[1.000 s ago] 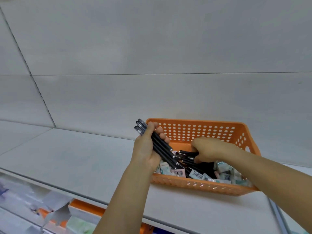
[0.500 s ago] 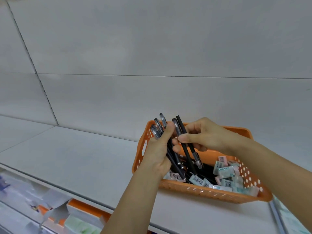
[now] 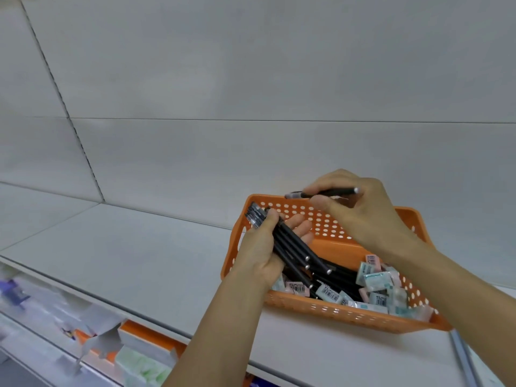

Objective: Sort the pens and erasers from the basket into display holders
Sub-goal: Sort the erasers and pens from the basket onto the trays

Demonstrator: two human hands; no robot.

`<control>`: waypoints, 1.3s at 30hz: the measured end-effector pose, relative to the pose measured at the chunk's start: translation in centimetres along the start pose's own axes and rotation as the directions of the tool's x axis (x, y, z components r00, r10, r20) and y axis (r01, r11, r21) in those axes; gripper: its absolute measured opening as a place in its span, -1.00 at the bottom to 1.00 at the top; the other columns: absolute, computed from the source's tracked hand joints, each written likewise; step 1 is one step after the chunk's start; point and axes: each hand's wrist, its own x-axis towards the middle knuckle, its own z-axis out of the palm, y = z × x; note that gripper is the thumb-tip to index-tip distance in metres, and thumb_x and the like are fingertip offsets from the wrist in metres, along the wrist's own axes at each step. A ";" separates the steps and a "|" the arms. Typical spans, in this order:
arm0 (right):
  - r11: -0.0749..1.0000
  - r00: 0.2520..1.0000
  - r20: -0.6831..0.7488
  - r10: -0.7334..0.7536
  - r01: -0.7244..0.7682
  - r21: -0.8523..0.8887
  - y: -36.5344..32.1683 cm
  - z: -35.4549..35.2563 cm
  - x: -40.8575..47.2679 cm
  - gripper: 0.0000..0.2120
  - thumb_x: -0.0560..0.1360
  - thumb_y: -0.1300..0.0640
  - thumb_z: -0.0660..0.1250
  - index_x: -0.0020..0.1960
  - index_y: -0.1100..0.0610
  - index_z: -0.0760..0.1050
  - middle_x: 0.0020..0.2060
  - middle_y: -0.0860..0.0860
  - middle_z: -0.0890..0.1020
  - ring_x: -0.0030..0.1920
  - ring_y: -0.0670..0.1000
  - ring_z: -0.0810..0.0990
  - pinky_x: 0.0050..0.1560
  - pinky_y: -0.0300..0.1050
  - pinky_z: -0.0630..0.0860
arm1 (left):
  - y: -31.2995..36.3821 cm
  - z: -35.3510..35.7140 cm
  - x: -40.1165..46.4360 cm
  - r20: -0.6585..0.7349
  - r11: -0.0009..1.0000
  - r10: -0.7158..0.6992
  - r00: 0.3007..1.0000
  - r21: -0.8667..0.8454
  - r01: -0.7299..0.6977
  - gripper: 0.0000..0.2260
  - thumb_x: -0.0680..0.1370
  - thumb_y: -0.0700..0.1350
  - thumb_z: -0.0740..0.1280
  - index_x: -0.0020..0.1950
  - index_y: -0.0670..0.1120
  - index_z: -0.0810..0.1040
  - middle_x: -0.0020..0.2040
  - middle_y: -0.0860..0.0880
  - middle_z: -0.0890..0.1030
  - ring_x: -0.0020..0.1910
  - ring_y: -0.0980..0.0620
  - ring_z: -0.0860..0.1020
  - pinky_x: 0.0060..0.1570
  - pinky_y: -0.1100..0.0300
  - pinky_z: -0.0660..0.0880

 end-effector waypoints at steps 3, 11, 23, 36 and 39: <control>0.993 0.988 0.112 -0.108 0.112 -0.034 0.7 0.7 -0.3 -0.81 0.45 0.36 0.42 -0.02 0.13 0.68 -0.05 -0.04 0.65 0.03 -0.09 0.62 0.13 -0.25 0.51 | 0.1 0.3 -0.1 0.041 0.993 -0.018 0.999 -0.116 0.023 -0.62 0.59 -0.02 0.29 0.24 -0.30 0.49 0.11 -0.29 0.64 0.04 -0.18 0.66 0.04 -0.05 0.61; 0.782 0.929 0.281 0.241 -0.014 -0.624 3.2 0.9 0.5 -0.78 0.52 0.18 0.33 0.15 0.01 0.54 0.07 -0.08 0.61 0.04 -0.09 0.56 0.13 -0.13 0.50 | 0.1 -0.1 0.1 -0.107 0.993 0.102 0.989 -0.041 -0.107 -0.81 0.58 -0.17 0.33 -0.03 -0.31 0.60 -0.11 -0.20 0.70 -0.20 -0.06 0.70 -0.12 0.01 0.65; 0.571 0.527 0.476 0.704 -0.020 -0.821 5.0 0.6 0.2 -0.87 0.54 0.10 0.33 -0.16 0.11 0.45 -0.28 -0.03 0.49 -0.31 -0.06 0.43 -0.32 -0.24 0.36 | 0.4 -0.5 -0.1 -0.031 0.990 0.133 0.991 -0.034 -0.134 -0.80 0.48 -0.20 0.42 0.05 -0.27 0.57 -0.30 -0.09 0.57 -0.39 0.06 0.54 -0.41 0.21 0.54; 0.917 0.869 0.303 0.391 -0.396 -0.046 0.0 0.7 1.1 -0.86 0.58 0.16 0.30 -0.04 0.16 0.62 -0.21 0.10 0.70 -0.24 -0.05 0.68 -0.23 -0.27 0.58 | -1.2 0.7 0.2 0.078 0.998 0.059 0.995 0.015 -0.060 -0.69 0.57 -0.15 0.32 0.24 -0.29 0.54 0.17 -0.30 0.61 0.16 -0.23 0.61 0.23 -0.19 0.49; 0.929 0.875 0.316 0.368 -0.361 -0.081 -0.2 1.0 1.1 -0.84 0.55 0.12 0.35 -0.11 0.14 0.67 -0.31 -0.05 0.69 -0.29 -0.19 0.65 -0.29 -0.39 0.46 | -1.1 0.9 -0.1 0.105 0.999 0.035 0.994 -0.040 -0.031 -0.68 0.51 -0.16 0.37 0.21 -0.30 0.56 0.14 -0.31 0.62 0.10 -0.22 0.63 0.07 -0.10 0.60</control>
